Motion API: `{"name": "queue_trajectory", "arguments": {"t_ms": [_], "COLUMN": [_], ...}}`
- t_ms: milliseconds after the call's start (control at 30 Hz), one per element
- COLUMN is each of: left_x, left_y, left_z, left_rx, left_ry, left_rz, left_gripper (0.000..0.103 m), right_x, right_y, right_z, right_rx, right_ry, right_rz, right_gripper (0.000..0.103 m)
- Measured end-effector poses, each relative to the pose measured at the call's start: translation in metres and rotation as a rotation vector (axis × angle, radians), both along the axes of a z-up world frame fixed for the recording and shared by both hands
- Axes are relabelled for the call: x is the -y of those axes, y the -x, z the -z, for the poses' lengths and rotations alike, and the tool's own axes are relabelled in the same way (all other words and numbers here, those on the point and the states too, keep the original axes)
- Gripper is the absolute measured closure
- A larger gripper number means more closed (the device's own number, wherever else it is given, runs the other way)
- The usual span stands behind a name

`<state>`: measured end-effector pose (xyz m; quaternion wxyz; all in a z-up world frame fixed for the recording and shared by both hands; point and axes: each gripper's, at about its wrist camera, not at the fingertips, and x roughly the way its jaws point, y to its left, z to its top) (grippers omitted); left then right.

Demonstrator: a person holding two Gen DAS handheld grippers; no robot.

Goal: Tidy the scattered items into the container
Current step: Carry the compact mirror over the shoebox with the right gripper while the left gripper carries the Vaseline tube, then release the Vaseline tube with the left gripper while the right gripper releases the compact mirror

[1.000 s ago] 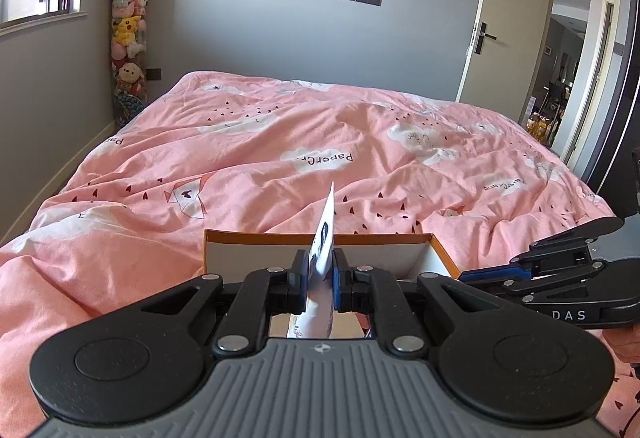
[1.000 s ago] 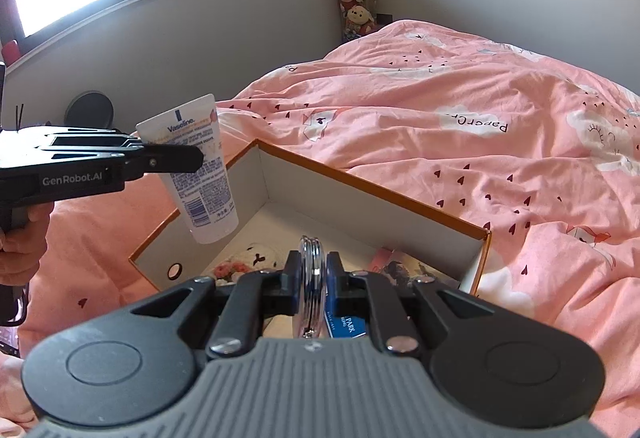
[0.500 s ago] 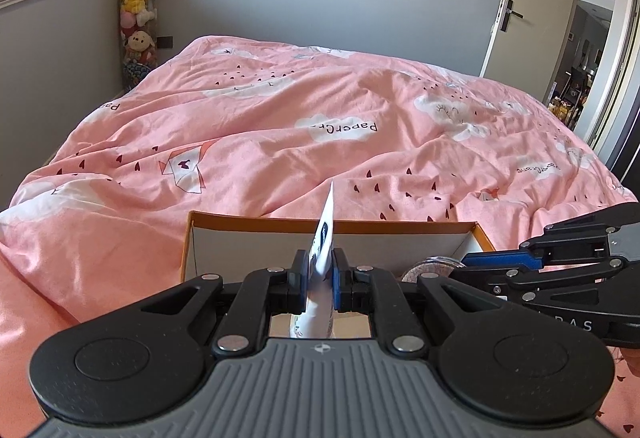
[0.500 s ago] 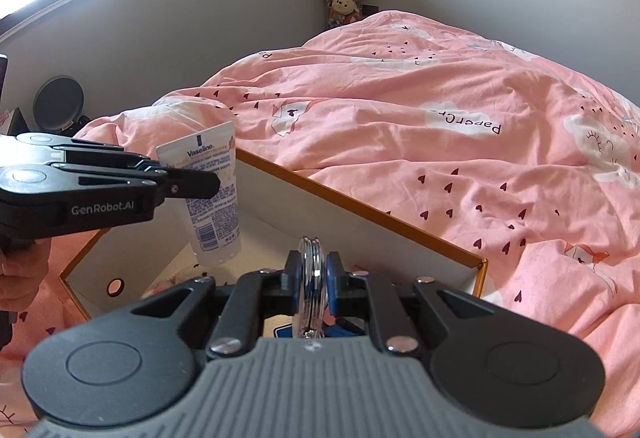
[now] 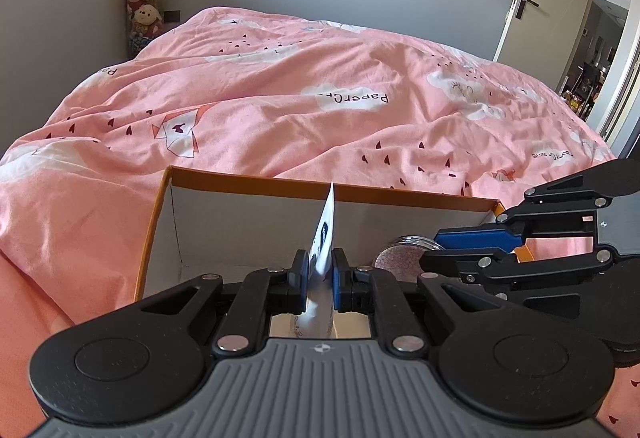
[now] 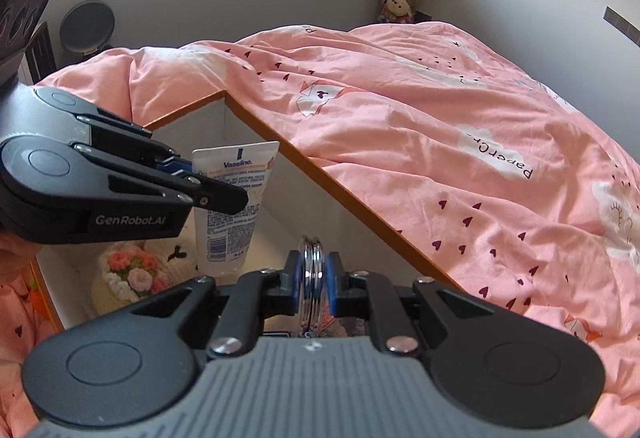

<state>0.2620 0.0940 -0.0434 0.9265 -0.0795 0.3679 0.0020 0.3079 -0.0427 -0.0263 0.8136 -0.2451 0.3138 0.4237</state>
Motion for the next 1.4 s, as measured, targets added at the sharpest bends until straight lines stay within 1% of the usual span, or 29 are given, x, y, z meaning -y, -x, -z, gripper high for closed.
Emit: {"name": "queue_trajectory", "arguments": {"t_ms": [133,367,500,600,767,800,867,933,1067,1133,1167,1200,1233,1333,1400], "left_x": [0.002,0.006,0.007,0.006,0.010,0.011,0.012,0.011,0.004,0.003,0.002,0.002,0.001,-0.002,-0.004], "left_y": [-0.001,-0.003,-0.010,-0.012,-0.016,-0.017,-0.017,-0.016,-0.012,-0.008,-0.005,-0.001,0.003,0.015,0.022], "left_z": [0.007,0.015,0.019,0.020,0.023,0.023,0.024,0.024,0.025,0.025,0.024,0.022,0.020,0.013,0.009], "left_rx": [-0.009,-0.025,-0.080,-0.097,-0.138,-0.149,-0.154,-0.155,-0.163,-0.159,-0.152,-0.141,-0.126,-0.098,-0.085], "left_ry": [0.009,-0.002,-0.009,-0.005,-0.017,-0.017,-0.021,-0.008,0.059,0.061,0.055,0.053,0.056,0.067,0.053], "left_rz": [-0.006,-0.012,-0.008,-0.005,0.029,0.037,0.043,0.049,0.062,0.069,0.075,0.081,0.086,0.107,0.113], "left_gripper": [0.090,0.090,0.090,0.089,0.088,0.087,0.086,0.085,0.072,0.067,0.062,0.053,0.051,0.048,0.046], "right_x": [-0.006,-0.012,-0.016,-0.019,-0.023,-0.024,-0.025,-0.025,-0.023,-0.022,-0.022,-0.021,-0.021,-0.019,-0.020], "right_y": [-0.002,-0.004,-0.007,-0.006,-0.003,-0.001,0.000,0.000,0.002,0.004,0.004,0.005,0.006,0.009,0.011], "right_z": [0.006,0.017,0.021,0.023,0.026,0.026,0.027,0.026,0.027,0.027,0.027,0.027,0.027,0.028,0.029], "right_rx": [0.041,0.103,0.118,0.132,0.153,0.158,0.169,0.176,0.187,0.196,0.200,0.205,0.210,0.226,0.239], "right_ry": [0.043,0.101,0.117,0.131,0.154,0.159,0.171,0.178,0.186,0.193,0.196,0.199,0.201,0.212,0.222], "right_rz": [-0.053,-0.127,-0.154,-0.170,-0.202,-0.211,-0.223,-0.234,-0.254,-0.265,-0.272,-0.278,-0.285,-0.307,-0.322], "right_gripper": [0.089,0.089,0.089,0.089,0.089,0.090,0.090,0.090,0.089,0.089,0.089,0.089,0.089,0.089,0.089]}}
